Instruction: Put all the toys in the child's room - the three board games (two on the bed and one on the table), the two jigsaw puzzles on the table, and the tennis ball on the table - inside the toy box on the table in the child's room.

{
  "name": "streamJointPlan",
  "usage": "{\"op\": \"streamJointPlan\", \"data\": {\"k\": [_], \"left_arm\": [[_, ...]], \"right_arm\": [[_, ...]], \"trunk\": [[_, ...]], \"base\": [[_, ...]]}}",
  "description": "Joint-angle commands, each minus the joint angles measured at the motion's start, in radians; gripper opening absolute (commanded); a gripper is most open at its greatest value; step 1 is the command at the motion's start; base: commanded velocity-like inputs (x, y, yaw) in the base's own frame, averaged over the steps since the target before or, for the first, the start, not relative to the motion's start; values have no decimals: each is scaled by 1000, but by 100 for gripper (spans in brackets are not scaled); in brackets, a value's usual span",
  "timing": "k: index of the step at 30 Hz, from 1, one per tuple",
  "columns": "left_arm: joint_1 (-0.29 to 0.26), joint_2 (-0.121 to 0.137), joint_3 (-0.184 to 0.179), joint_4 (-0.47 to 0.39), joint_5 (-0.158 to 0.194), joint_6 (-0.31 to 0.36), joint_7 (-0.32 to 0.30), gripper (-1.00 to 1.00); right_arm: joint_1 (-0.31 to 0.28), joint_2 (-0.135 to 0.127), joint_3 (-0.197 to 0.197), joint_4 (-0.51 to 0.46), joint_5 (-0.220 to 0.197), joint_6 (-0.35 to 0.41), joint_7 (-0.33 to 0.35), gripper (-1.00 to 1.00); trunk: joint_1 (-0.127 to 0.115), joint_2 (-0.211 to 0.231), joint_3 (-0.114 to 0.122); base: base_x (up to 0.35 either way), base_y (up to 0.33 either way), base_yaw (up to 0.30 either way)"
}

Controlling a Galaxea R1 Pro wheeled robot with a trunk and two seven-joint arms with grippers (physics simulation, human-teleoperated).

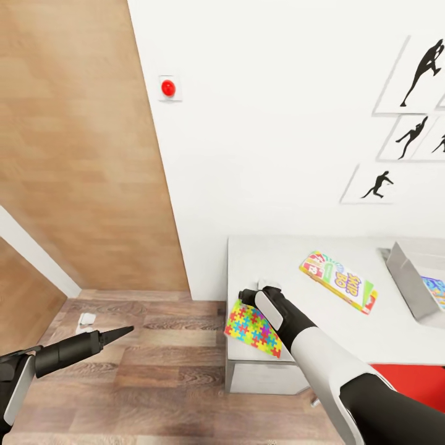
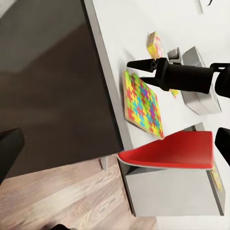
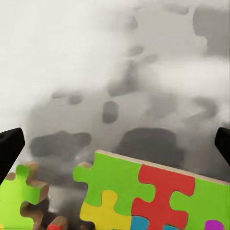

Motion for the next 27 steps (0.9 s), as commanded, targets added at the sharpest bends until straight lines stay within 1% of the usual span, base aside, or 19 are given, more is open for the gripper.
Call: {"op": "streamJointPlan", "data": {"k": [1,8,22,27], "left_arm": [[-1,0,0,0,3,9,-2,100],[-1,-1,0,0,3,10,-1,100],[-1,-3,0,0,3,10,-1,100],[-1,-4,-1,0,3,10,-1,100]], "right_arm": [[0,-1,4,0,-24,2,-10,100],[0,-2,4,0,-24,2,-9,100],[0,-7,4,0,-24,2,-10,100],[0,-7,4,0,-24,2,-10,100]], "trunk": [[0,-2,-2],[0,-2,-2],[0,-2,-2],[0,-2,-2]], "base": [[-126,59,0],[-55,26,0],[-127,132,0],[-49,56,0]]}}
